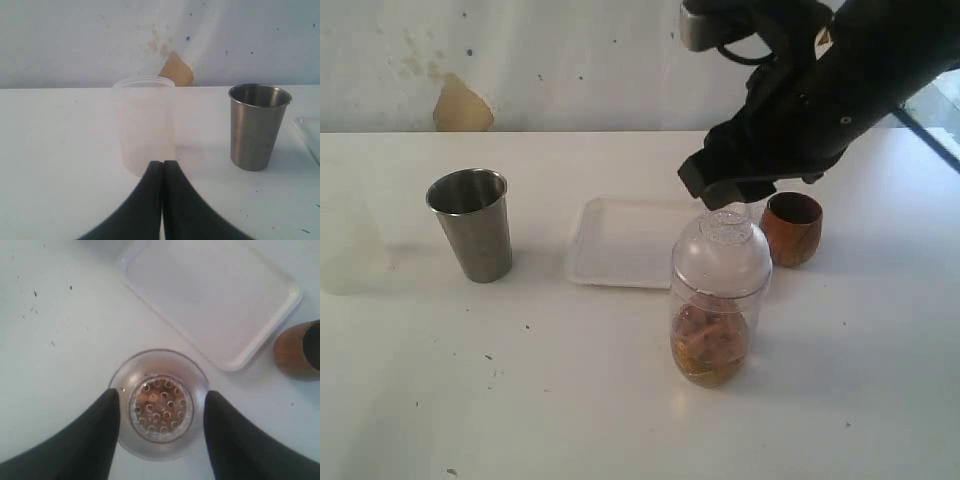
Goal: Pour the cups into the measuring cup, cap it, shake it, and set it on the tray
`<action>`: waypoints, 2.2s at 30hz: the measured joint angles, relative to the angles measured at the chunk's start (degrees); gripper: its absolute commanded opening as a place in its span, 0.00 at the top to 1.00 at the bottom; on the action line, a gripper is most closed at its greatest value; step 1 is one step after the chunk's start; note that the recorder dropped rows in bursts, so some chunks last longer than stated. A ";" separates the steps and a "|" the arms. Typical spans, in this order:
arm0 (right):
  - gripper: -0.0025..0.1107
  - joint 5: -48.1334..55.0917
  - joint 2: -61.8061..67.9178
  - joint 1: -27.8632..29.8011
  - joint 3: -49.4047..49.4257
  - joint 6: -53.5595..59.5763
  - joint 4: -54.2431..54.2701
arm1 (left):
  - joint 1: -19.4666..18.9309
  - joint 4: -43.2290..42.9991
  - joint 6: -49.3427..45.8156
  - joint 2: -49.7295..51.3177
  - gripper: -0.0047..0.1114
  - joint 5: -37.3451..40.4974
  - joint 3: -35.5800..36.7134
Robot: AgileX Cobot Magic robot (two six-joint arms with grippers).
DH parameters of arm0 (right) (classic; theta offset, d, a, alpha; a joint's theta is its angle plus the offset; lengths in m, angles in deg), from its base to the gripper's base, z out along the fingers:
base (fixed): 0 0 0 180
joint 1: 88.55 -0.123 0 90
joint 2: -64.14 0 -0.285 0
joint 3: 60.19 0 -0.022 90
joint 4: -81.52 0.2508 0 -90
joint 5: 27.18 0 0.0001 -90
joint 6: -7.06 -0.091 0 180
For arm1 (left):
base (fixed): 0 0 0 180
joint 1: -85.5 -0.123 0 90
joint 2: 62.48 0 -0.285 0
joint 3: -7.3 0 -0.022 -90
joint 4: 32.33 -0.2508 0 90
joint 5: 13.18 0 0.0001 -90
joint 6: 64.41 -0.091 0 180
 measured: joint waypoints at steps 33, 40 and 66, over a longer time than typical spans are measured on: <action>0.98 -0.40 1.42 0.00 2.13 0.99 -0.53 | 0.00 0.00 0.00 0.00 0.96 0.00 0.00; 0.98 -0.40 2.65 0.00 2.13 0.99 -0.16 | 0.00 0.00 0.00 0.00 0.96 0.00 0.00; 0.98 -1.28 4.61 0.00 1.28 2.08 1.78 | 0.00 0.00 0.00 0.00 0.96 0.00 0.00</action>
